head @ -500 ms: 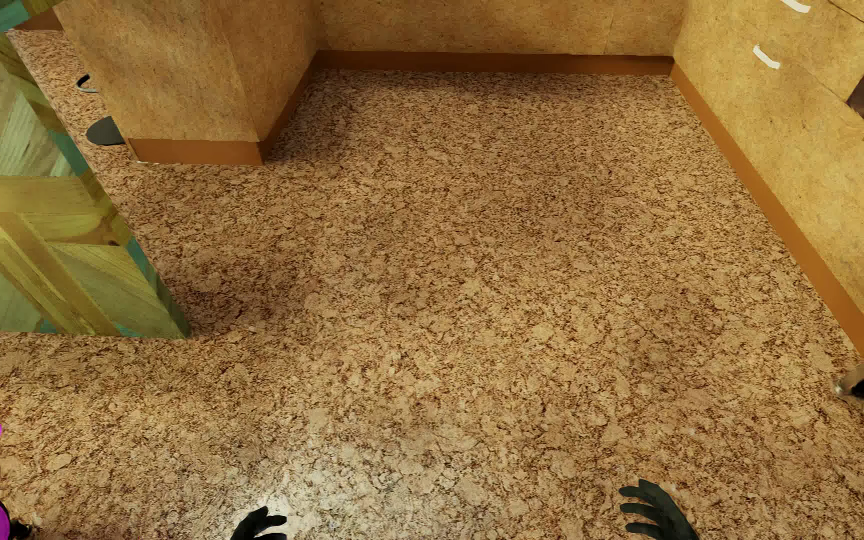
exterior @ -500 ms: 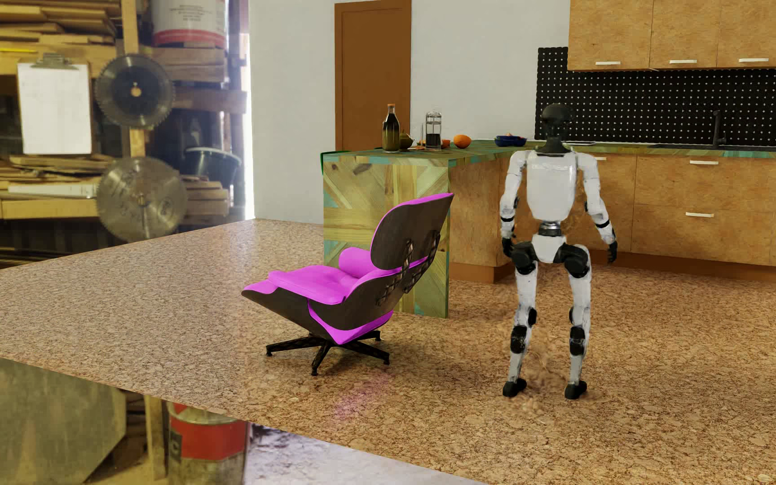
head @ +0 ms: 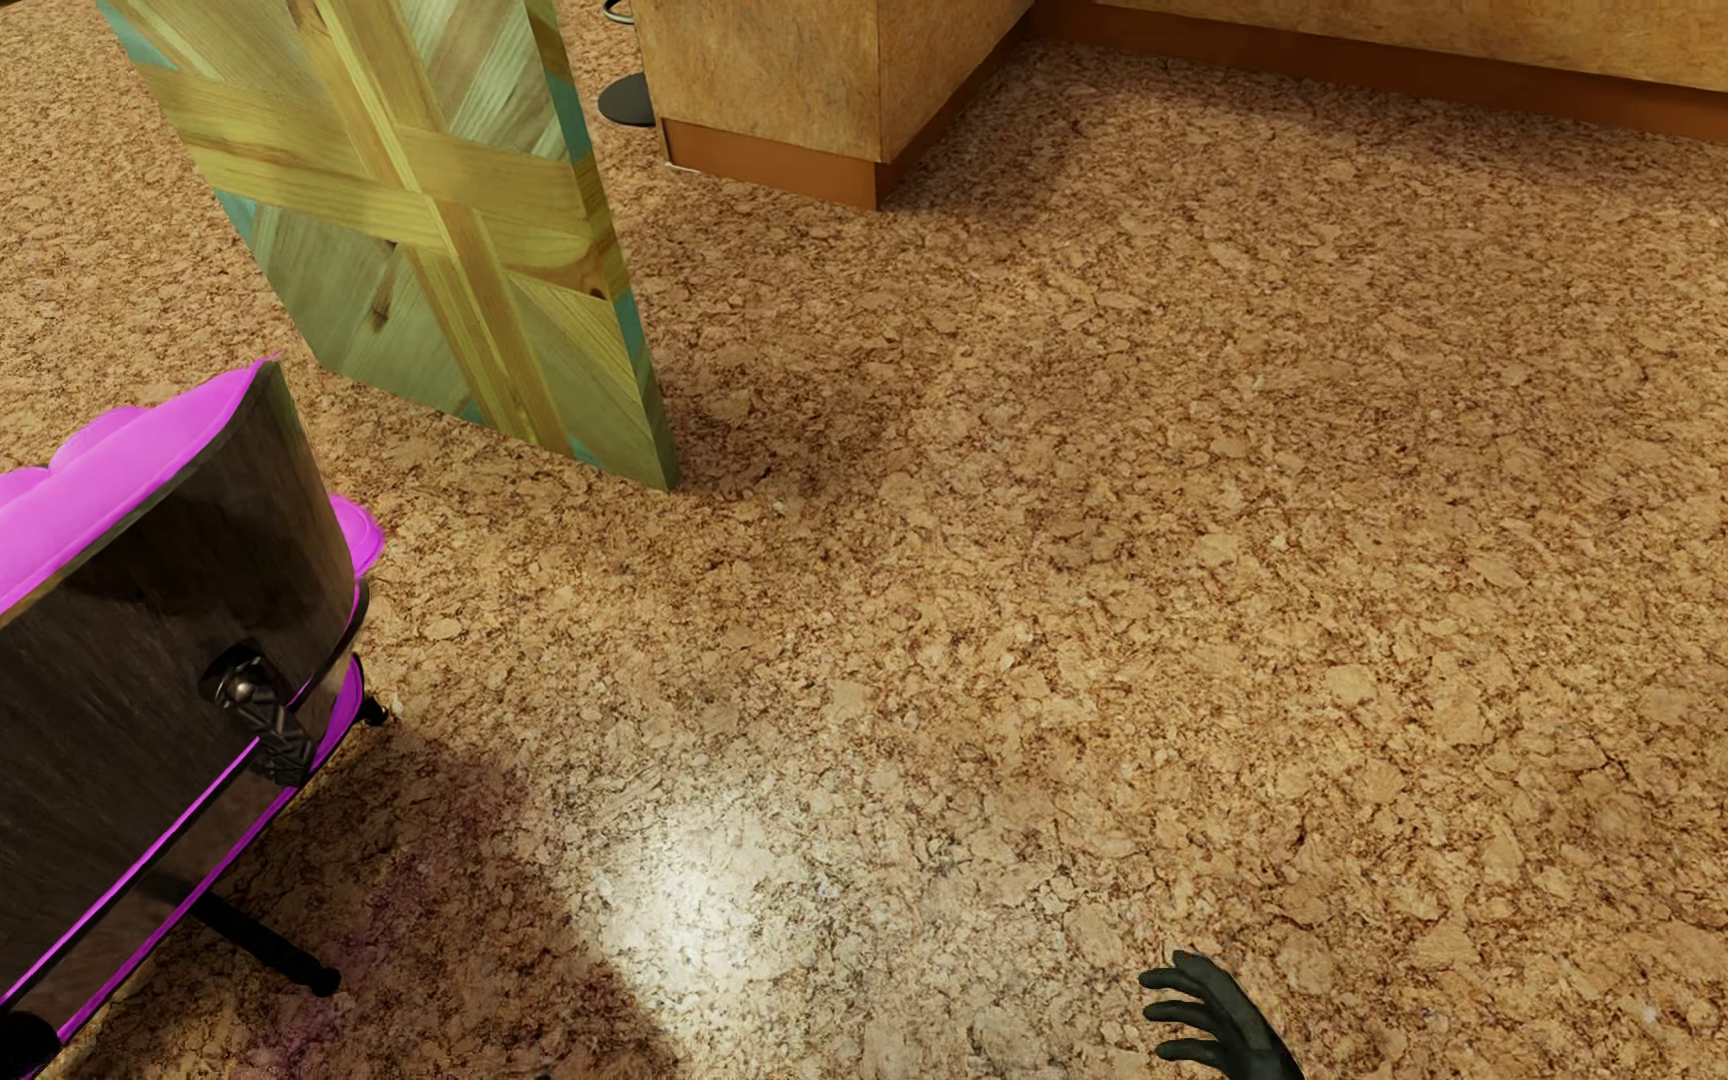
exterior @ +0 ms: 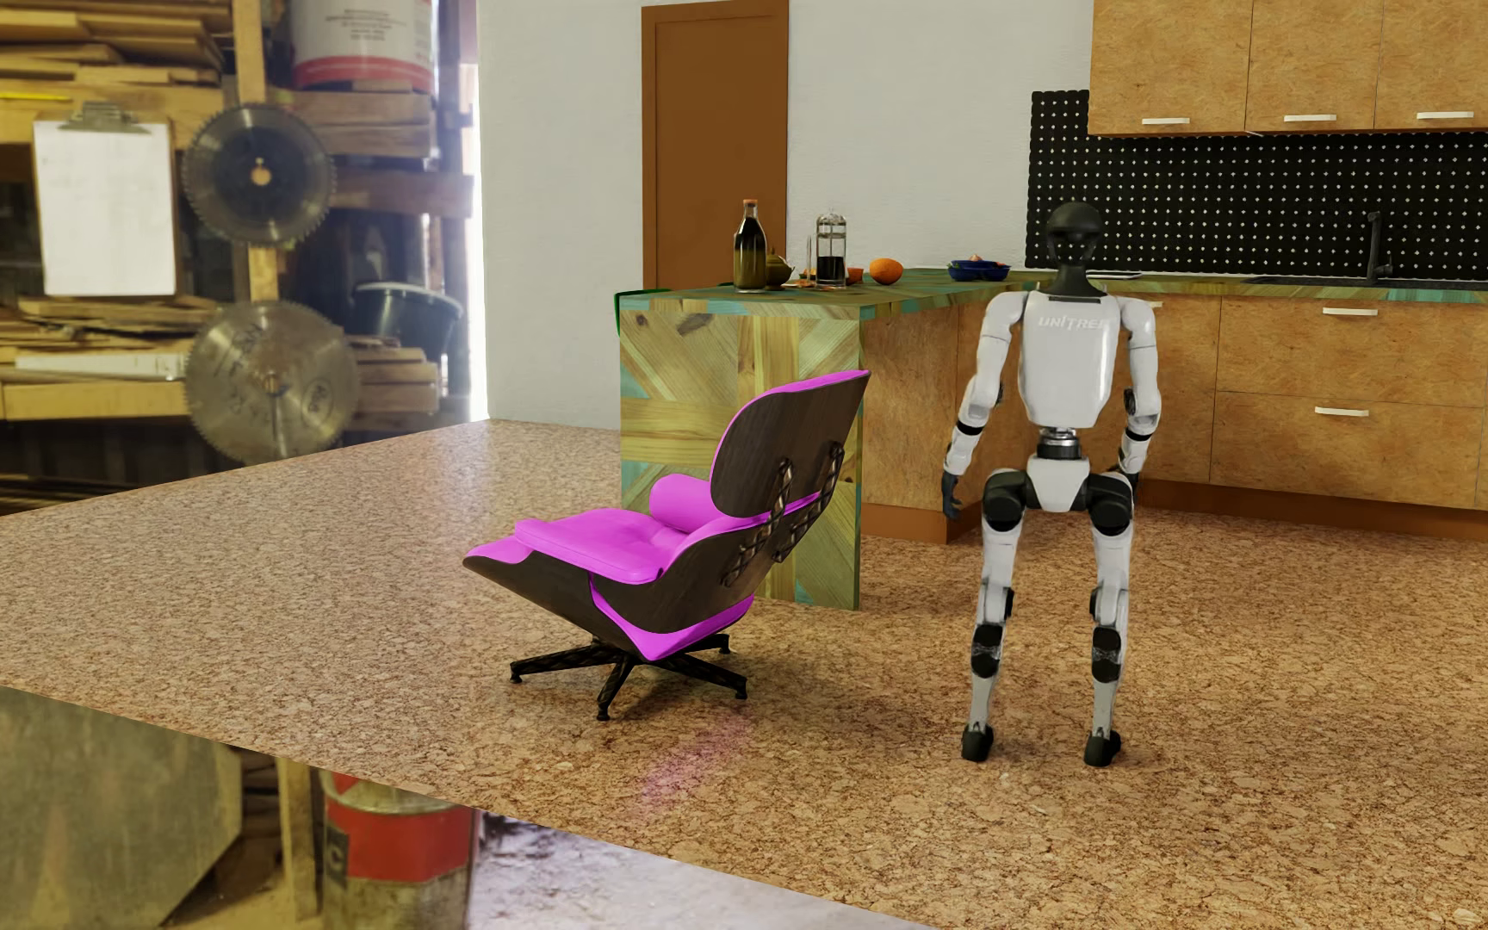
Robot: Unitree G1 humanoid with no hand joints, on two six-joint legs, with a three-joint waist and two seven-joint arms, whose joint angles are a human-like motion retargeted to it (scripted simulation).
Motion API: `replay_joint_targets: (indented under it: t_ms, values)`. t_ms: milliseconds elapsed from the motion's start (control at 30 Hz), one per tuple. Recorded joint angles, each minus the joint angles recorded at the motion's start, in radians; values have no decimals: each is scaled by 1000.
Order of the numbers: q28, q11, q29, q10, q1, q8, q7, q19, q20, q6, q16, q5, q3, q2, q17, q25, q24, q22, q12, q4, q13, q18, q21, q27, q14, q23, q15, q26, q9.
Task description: Rotate left
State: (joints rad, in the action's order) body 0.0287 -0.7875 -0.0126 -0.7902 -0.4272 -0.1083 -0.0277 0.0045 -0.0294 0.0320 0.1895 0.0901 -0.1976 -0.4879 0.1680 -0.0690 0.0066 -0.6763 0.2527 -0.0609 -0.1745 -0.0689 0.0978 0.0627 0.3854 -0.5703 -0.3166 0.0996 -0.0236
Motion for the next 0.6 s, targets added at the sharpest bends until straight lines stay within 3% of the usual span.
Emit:
replay_joint_targets:
  t_ms: [67,167,233,267,367,500,600]
  values:
    - [-11,-18,-7,25,9,29,-26,9,-13,-24,-24,13,-19,7,1,10,12,14,-4,39,-8,0,16,-11,-16,21,-25,-9,-14]
    - [-8,17,19,90,38,9,-25,9,-45,-38,-31,29,-69,39,28,53,-47,21,-29,40,-12,-6,-37,-48,-46,-10,-25,12,-9]
    - [1,36,46,99,51,-7,-33,14,-15,-18,-57,33,-59,72,30,70,-72,25,-12,34,11,-7,-34,-47,-49,-11,-30,29,-9]
    - [4,20,52,97,53,30,-41,23,-28,-23,-51,29,-33,72,-3,72,-68,12,-6,47,42,-8,-15,-35,-48,-5,-44,36,-16]
    - [7,16,59,88,44,33,-52,34,-21,-4,-61,35,-70,84,23,67,-70,43,-8,50,-23,-7,-33,-49,-48,8,-60,36,-12]
    - [6,33,61,120,46,50,-36,47,-18,-7,-28,43,-64,98,6,36,-47,18,-19,48,5,-7,-21,0,-70,7,-67,62,0]
    - [5,-3,59,78,28,75,-49,65,-44,6,-46,33,-56,104,16,55,-34,28,-4,48,4,-6,-22,-36,-53,8,-84,52,-13]
